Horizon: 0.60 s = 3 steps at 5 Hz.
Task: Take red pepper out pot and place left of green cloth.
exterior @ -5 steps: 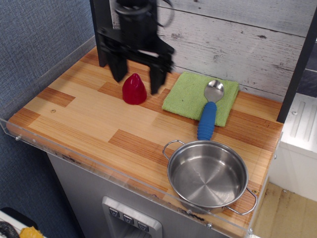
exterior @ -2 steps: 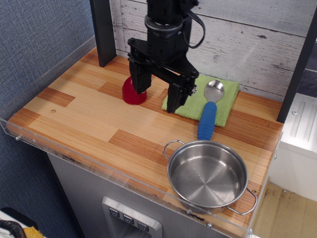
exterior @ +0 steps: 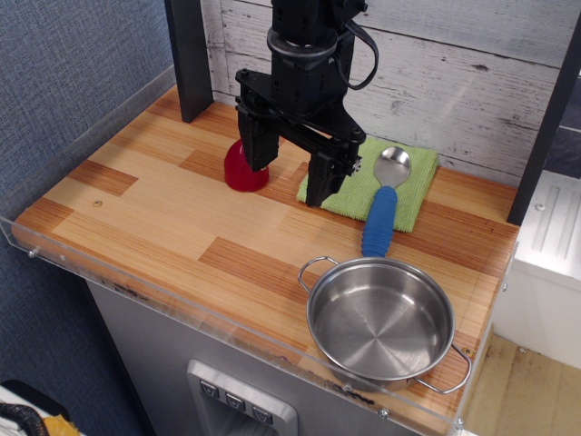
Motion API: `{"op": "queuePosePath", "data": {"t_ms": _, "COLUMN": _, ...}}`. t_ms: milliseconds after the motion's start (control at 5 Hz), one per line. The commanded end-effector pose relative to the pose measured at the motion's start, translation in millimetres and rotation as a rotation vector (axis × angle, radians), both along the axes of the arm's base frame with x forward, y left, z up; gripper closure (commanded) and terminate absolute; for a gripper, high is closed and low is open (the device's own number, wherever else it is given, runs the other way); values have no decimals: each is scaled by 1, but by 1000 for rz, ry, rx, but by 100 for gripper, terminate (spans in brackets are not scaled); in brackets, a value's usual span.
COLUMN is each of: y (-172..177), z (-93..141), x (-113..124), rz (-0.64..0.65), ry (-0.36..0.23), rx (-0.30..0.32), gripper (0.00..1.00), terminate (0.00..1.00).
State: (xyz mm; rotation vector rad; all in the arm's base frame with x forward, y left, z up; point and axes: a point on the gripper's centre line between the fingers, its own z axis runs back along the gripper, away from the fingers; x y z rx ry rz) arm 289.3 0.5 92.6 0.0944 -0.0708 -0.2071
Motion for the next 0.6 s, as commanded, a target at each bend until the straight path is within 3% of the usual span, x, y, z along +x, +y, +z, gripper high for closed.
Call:
{"op": "queuePosePath", "data": {"t_ms": 0, "y": 0, "z": 12, "x": -5, "rz": -6, "ry": -42, "rx": 0, "gripper": 0, "terminate": 0}}
{"op": "queuePosePath", "data": {"t_ms": 200, "y": 0, "z": 12, "x": -5, "rz": -6, "ry": -42, "rx": 0, "gripper": 0, "terminate": 0}}
{"op": "queuePosePath", "data": {"t_ms": 400, "y": 0, "z": 12, "x": -5, "rz": -6, "ry": -42, "rx": 0, "gripper": 0, "terminate": 100}}
